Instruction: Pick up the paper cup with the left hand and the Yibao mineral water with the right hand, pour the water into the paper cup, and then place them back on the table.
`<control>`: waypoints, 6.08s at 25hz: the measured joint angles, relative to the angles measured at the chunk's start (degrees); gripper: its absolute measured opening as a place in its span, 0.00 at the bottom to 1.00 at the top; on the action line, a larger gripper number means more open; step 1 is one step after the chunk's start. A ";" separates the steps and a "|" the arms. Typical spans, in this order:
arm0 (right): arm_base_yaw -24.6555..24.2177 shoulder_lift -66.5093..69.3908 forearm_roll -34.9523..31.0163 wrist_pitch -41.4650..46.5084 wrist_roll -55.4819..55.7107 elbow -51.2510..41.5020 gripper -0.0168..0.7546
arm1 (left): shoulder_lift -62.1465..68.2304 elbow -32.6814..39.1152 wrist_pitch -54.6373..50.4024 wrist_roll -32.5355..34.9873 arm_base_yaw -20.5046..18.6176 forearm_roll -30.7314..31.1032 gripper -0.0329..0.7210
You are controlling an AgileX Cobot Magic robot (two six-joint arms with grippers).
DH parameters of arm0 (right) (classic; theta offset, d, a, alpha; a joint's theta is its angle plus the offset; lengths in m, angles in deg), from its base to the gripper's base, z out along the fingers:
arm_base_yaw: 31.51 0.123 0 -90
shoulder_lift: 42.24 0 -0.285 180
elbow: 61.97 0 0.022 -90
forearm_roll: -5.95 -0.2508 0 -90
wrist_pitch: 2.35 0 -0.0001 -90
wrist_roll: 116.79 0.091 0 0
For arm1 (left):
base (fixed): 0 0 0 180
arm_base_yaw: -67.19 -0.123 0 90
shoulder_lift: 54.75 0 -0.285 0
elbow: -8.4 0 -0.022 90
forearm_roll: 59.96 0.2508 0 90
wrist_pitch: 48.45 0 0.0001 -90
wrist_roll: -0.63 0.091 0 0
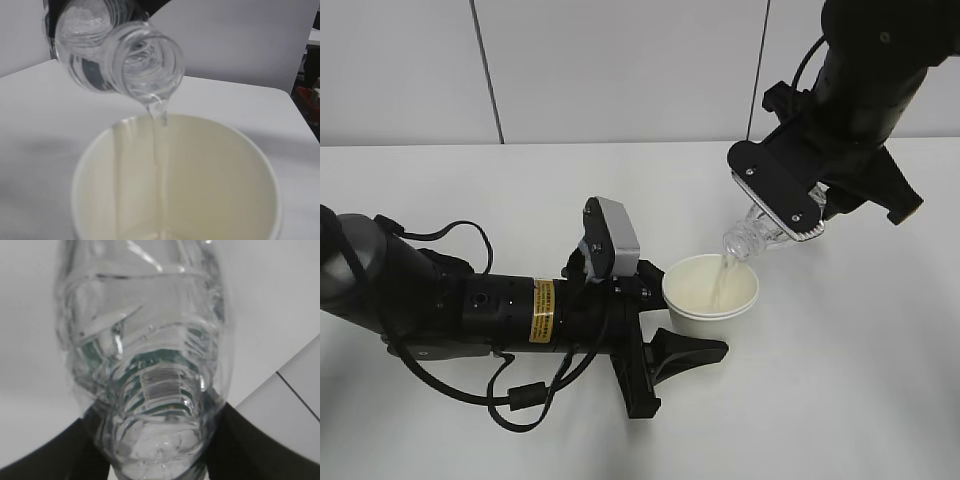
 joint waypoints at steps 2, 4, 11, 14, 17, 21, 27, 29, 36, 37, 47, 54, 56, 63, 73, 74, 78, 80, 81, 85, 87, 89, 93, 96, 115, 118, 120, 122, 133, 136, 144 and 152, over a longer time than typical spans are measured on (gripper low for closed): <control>0.00 0.00 0.00 0.02 0.00 0.00 0.54 | 0.00 0.00 0.00 0.00 0.00 0.00 0.58; 0.00 0.00 0.10 -0.12 0.00 0.00 0.54 | 0.00 0.00 0.00 0.00 0.00 0.05 0.58; 0.00 0.00 0.10 -0.24 0.00 0.00 0.54 | 0.00 0.00 0.00 0.00 0.00 0.06 0.58; 0.00 0.00 0.10 -0.24 0.00 0.00 0.53 | 0.00 0.00 0.00 0.00 0.00 0.06 0.58; 0.00 0.00 0.10 -0.46 0.00 0.00 0.53 | 0.00 0.00 0.00 0.00 0.00 0.06 0.58; 0.00 0.00 0.10 -0.65 0.00 0.00 0.53 | 0.00 0.00 -0.05 0.00 0.00 0.06 0.58; 0.00 0.00 0.10 -0.65 0.00 0.00 0.53 | 0.00 0.00 -0.05 0.00 0.00 0.06 0.58; 0.21 0.00 0.10 -0.65 0.00 0.00 0.53 | 0.00 0.00 -0.05 0.00 0.00 0.06 0.58; 0.70 0.00 0.10 -0.70 0.00 0.00 0.53 | 0.00 0.00 -0.05 0.00 0.00 0.06 0.58; 0.70 0.00 0.10 -0.70 0.00 0.00 0.53 | 0.00 0.00 -0.05 0.00 0.00 0.06 0.58; 0.70 -1.04 -0.23 -0.70 0.00 0.00 0.53 | 0.05 0.00 -0.23 -0.06 0.00 0.06 0.58; 0.92 -1.04 -0.23 -0.70 -0.04 0.00 0.53 | 0.05 0.00 -0.23 -0.06 0.00 0.06 0.58; 1.20 -1.04 -0.23 -0.70 -0.66 0.00 0.53 | 0.05 0.00 -0.23 -0.13 0.00 0.06 0.58; 1.43 -1.04 -0.33 -0.79 -1.49 0.00 0.53 | 0.05 0.00 -0.23 -0.18 0.00 0.06 0.58; 1.43 -1.04 -0.10 -0.79 -2.50 0.00 0.53 | 0.05 0.00 -0.23 -0.18 0.00 0.06 0.58; 1.43 -1.04 -0.10 -0.79 -2.53 0.00 0.53 | 0.05 0.00 -0.23 -0.18 0.00 0.06 0.58; 1.43 -1.04 0.00 -0.79 -2.88 0.00 0.53 | 0.05 0.00 -0.23 -0.18 0.00 0.06 0.58; 1.43 -1.04 0.00 -0.79 -2.96 0.00 0.53 | 0.05 0.00 -0.23 -0.18 0.00 0.06 0.58; 1.43 -1.04 0.00 -0.79 -2.96 0.00 0.53 | 0.05 0.00 -0.23 -0.18 0.00 0.06 0.58; 1.43 -1.04 1.15 -0.79 -3.01 0.00 0.53 | 0.05 -0.12 -0.34 -0.41 0.00 0.06 0.58; 1.43 -1.04 1.79 -0.79 -3.10 0.00 0.53 | 0.05 -0.12 -0.34 -0.41 0.00 0.06 0.58; 1.43 -1.04 1.92 -0.79 -3.10 0.00 0.53 | 0.05 -0.18 -0.38 -0.46 0.00 0.06 0.58; 1.43 -1.04 1.92 -0.79 -3.10 0.00 0.53 | 0.05 -0.18 -0.45 -0.46 0.00 0.06 0.58; 1.43 -1.04 2.03 -0.79 -3.10 0.00 0.53 | 0.05 -0.18 -0.45 -0.57 0.00 0.06 0.58; 1.43 -1.04 2.03 -0.96 -3.36 0.00 0.53 | 0.05 -0.18 -0.47 -0.59 0.00 0.08 0.58; 1.43 -1.04 2.03 -0.96 -3.36 0.00 0.53 | 0.05 -0.18 -0.47 -0.59 0.00 0.08 0.58; 1.43 -1.04 2.03 -0.96 -3.36 0.00 0.53 | 0.05 -0.18 -0.47 -0.59 0.00 0.12 0.58; 1.43 -1.04 2.03 -1.05 -3.36 0.00 0.53 | 0.05 -0.18 -0.47 -0.59 0.00 0.12 0.58; 1.43 -1.04 2.03 -1.05 -3.36 0.00 0.53 | 0.05 -0.18 -0.47 -0.59 0.00 0.12 0.58; 1.43 -1.04 2.03 -1.05 -3.36 0.00 0.53 | 0.05 -0.18 -0.47 -0.59 0.00 0.12 0.58; 1.43 -1.04 2.03 -1.05 -3.36 0.00 0.53 | 0.05 -0.18 -0.47 -0.59 0.00 0.12 0.58; 1.43 -1.04 -2.08 -1.05 -3.36 0.00 0.53 | 0.05 -0.18 -0.47 -0.59 0.00 0.02 0.58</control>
